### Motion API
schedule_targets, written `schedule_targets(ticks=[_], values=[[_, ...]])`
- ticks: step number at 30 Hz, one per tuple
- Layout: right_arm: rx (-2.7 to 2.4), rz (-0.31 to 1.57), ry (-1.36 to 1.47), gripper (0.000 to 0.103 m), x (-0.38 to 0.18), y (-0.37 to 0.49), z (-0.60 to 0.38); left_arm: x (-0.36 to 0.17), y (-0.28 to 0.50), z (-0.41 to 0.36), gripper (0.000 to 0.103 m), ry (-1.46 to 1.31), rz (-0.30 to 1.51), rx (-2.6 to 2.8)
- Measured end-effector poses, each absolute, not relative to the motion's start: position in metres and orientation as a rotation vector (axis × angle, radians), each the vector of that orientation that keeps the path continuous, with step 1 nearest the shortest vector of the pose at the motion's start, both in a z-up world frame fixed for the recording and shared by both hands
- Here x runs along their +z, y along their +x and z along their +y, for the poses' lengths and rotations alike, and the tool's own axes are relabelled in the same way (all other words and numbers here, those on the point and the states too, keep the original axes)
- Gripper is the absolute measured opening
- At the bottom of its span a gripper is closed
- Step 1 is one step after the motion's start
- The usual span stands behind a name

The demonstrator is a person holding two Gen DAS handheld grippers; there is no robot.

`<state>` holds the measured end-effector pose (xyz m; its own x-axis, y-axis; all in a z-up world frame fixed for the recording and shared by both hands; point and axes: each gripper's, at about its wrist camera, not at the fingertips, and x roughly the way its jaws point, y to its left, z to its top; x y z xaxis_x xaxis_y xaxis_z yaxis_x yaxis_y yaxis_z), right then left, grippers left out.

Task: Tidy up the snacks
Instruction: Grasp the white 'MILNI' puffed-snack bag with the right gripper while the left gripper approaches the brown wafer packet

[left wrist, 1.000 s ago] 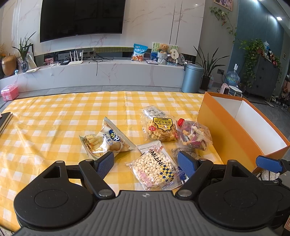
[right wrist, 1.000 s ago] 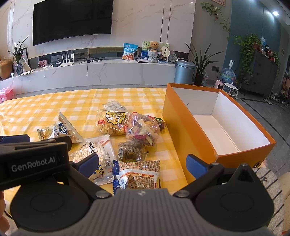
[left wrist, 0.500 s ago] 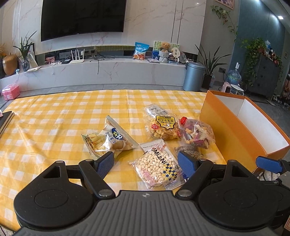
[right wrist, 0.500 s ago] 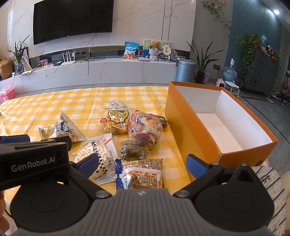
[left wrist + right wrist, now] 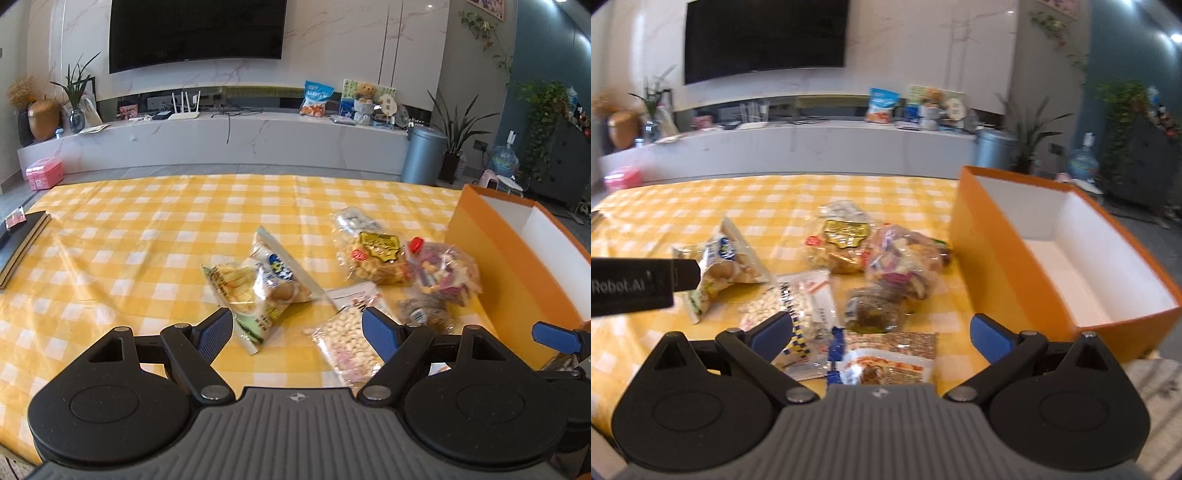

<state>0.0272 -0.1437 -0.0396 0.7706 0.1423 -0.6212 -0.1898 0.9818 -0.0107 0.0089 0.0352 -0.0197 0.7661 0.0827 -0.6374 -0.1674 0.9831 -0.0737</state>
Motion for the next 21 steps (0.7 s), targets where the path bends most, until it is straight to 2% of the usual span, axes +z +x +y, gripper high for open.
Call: schedule_targets(ticks=[5,13,16,21], values=[[0.253,0.759,0.034,0.100,-0.056,0.044,-0.150,-0.032,0.016,0.041,0.093,-0.157,0.698,0.136],[0.279,0.758,0.062,0.100,-0.066,0.054,-0.138,-0.042,0.022,0.049,0.091,-0.121,0.711,0.193],[0.349,0.721,0.023,0.100,-0.062,0.053,-0.124,-0.034,0.021,0.054,0.091,-0.057,0.687,0.206],[0.421,0.737,-0.076,0.100,-0.065,0.062,-0.093,-0.030,0.024,0.084,0.092,-0.177,0.695,0.238]])
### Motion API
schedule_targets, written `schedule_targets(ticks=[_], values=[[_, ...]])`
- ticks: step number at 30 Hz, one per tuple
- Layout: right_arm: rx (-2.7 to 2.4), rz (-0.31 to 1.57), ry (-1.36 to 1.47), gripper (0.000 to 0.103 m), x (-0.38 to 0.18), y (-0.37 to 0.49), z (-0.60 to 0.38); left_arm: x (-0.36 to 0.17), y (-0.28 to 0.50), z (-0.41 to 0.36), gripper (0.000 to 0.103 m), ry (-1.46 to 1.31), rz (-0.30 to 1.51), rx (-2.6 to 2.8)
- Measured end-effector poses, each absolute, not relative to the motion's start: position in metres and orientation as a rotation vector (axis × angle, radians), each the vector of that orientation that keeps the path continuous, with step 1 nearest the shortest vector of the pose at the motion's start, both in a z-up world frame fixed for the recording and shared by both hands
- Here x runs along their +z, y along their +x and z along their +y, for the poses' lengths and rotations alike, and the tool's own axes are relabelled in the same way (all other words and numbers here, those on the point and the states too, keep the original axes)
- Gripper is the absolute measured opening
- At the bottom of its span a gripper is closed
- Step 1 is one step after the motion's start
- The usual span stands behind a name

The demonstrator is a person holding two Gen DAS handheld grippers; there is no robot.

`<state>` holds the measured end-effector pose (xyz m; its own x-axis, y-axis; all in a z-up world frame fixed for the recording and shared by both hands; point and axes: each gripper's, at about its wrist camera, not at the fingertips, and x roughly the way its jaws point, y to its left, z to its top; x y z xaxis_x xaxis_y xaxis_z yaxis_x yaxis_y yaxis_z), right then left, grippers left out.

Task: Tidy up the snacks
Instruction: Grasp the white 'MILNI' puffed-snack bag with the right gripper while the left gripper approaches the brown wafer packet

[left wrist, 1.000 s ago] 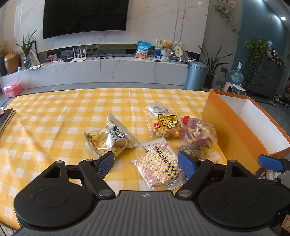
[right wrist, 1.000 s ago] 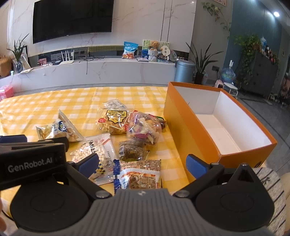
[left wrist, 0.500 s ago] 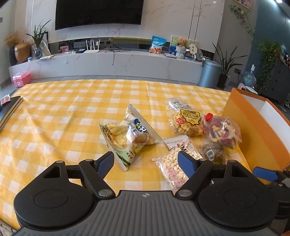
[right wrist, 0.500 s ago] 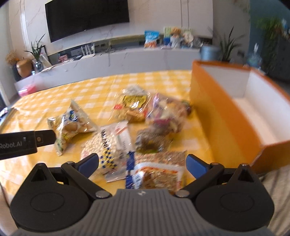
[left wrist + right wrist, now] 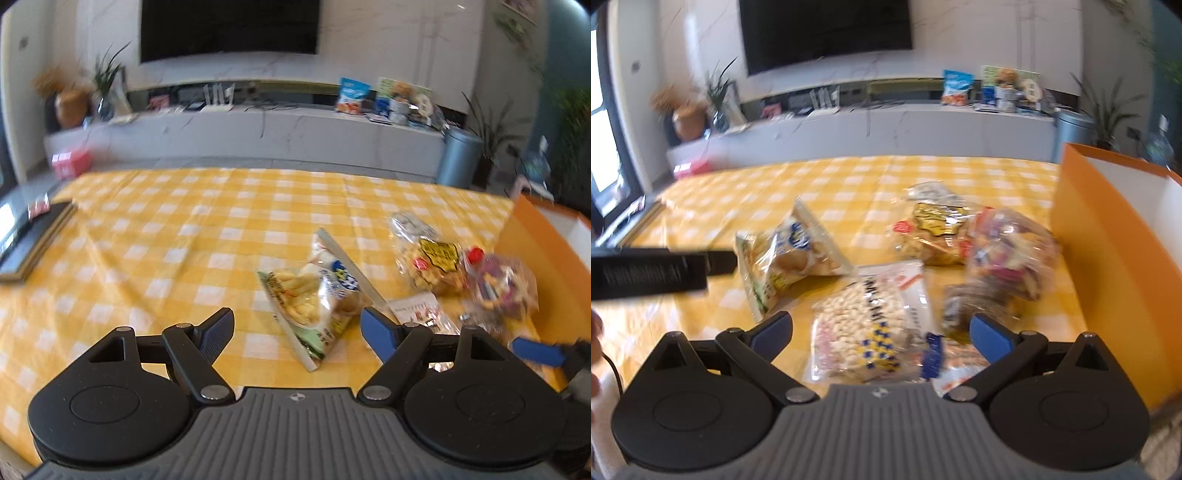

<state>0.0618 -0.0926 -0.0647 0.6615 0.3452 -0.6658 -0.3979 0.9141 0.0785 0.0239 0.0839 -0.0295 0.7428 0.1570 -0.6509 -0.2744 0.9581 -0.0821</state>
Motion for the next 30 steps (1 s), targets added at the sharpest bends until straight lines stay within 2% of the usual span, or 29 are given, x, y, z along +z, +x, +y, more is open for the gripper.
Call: schedule_targets(ticks=[14,18,30], values=[[0.408,0.842,-0.224,0.099,-0.108,0.094,-0.044,-0.059,0.030,0.110,0.092,-0.260,0.815,0.305],[0.383,0.813,-0.225,0.086,-0.106,0.092,-0.048,-0.062,0.031,0.110,0.092,-0.252,0.831,0.321],[0.394,0.747,-0.114,0.081,-0.085,0.073,-0.069,-0.047,0.024,0.114,0.092,-0.300,0.788,0.313]])
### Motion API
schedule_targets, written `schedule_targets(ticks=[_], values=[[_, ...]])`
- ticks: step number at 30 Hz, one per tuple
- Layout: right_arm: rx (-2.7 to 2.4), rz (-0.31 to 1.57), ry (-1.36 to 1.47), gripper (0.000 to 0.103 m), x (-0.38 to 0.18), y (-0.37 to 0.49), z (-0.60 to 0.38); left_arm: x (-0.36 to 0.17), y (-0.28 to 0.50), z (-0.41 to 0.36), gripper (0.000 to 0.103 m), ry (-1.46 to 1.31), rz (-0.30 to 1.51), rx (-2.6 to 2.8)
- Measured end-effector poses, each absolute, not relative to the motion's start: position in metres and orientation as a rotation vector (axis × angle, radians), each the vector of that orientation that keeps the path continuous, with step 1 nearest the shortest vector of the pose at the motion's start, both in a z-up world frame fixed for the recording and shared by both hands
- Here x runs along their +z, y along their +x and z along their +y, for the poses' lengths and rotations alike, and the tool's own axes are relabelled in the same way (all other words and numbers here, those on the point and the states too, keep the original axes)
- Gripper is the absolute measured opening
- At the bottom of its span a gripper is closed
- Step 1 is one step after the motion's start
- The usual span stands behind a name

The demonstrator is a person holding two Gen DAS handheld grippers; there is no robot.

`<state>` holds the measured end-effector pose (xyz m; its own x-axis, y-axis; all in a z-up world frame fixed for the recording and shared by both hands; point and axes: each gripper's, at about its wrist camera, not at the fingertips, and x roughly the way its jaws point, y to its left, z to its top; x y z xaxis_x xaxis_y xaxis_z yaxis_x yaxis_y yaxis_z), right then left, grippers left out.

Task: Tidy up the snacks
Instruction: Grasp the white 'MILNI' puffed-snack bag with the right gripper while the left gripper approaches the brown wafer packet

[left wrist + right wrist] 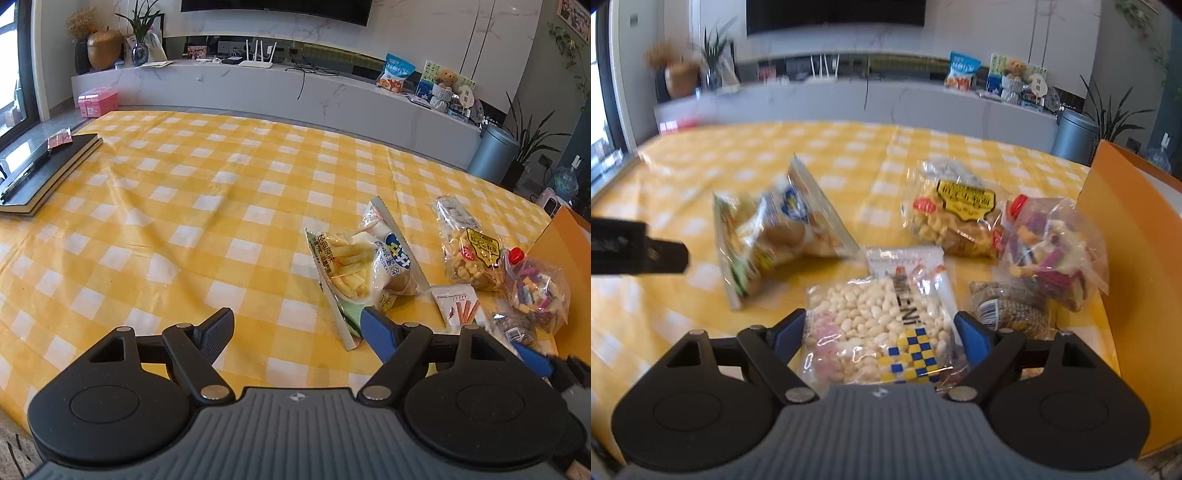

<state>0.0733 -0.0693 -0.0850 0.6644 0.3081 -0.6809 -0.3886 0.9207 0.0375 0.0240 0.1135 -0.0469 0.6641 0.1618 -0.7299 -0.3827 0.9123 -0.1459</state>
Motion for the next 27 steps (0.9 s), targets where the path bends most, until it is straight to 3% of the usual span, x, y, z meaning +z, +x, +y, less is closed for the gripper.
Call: schedule_targets(ticks=[8,10,13,16,27], values=[[0.449,0.841,-0.036,0.080,-0.080,0.032,-0.092,-0.036,0.018,0.117,0.092,-0.298,0.746,0.322],[0.423,0.873,-0.060,0.084,-0.088,0.029,-0.092,-0.034,0.017,0.115,0.092,-0.297,0.738,0.313],[0.438,0.891,0.030,0.099,-0.087,0.030,-0.103,-0.032,0.014,0.115,0.092,-0.296,0.729,0.306],[0.453,0.850,0.088,0.100,-0.082,0.026,-0.111,-0.032,0.014,0.116,0.092,-0.308,0.725,0.296],[0.433,0.819,-0.215,0.099,-0.090,0.034,-0.065,-0.035,0.013,0.118,0.092,-0.336,0.736,0.271]])
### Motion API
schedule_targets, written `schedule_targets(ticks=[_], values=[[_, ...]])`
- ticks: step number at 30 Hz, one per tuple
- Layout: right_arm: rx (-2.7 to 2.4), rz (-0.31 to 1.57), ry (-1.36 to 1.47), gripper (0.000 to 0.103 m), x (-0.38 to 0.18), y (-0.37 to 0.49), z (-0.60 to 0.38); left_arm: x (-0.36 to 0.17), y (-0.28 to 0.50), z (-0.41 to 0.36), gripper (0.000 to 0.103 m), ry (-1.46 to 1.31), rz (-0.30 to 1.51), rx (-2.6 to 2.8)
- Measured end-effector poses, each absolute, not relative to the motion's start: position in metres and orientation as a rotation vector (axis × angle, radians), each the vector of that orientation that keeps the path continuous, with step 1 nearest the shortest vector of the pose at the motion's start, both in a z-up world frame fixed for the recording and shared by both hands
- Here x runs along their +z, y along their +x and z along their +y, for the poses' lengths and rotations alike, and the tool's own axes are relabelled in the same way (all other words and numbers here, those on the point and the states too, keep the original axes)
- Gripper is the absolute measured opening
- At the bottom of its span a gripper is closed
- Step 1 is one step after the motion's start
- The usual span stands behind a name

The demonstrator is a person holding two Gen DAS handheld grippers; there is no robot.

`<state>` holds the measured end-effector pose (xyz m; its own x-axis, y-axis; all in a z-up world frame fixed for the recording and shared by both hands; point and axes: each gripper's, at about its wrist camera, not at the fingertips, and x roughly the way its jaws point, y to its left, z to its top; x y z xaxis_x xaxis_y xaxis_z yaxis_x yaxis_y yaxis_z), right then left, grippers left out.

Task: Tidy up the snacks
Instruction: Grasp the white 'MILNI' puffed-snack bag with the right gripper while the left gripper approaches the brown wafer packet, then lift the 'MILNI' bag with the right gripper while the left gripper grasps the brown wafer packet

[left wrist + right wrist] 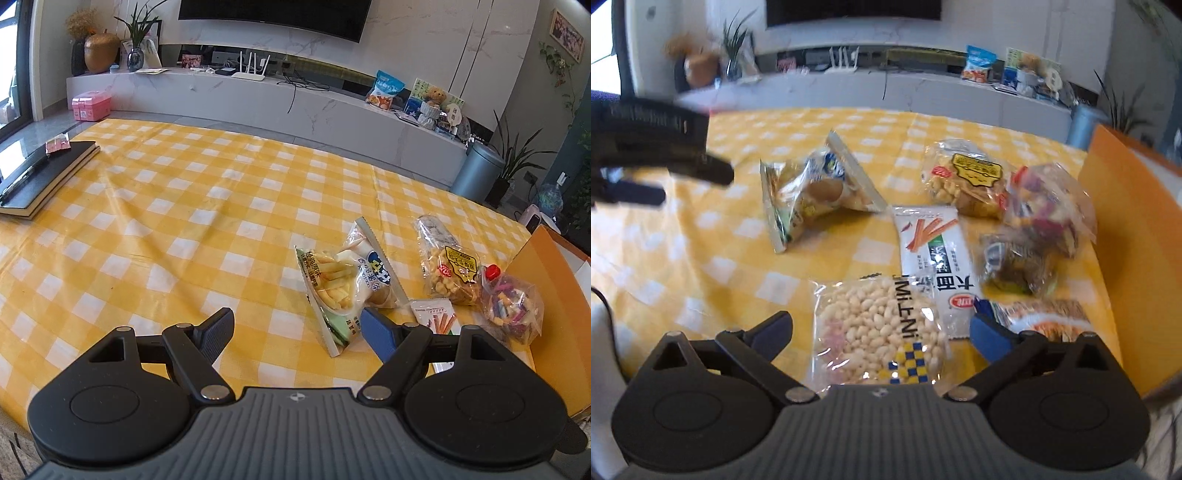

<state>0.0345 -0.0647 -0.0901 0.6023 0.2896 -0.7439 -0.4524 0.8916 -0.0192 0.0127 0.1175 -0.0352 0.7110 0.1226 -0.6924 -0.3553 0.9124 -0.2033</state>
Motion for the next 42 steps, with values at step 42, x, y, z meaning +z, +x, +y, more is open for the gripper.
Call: schedule_targets(ticks=[42], values=[[0.304,0.480,0.313,0.079,-0.012,-0.016,-0.285,-0.045,0.041,-0.060,0.092,0.014,0.715,-0.290]])
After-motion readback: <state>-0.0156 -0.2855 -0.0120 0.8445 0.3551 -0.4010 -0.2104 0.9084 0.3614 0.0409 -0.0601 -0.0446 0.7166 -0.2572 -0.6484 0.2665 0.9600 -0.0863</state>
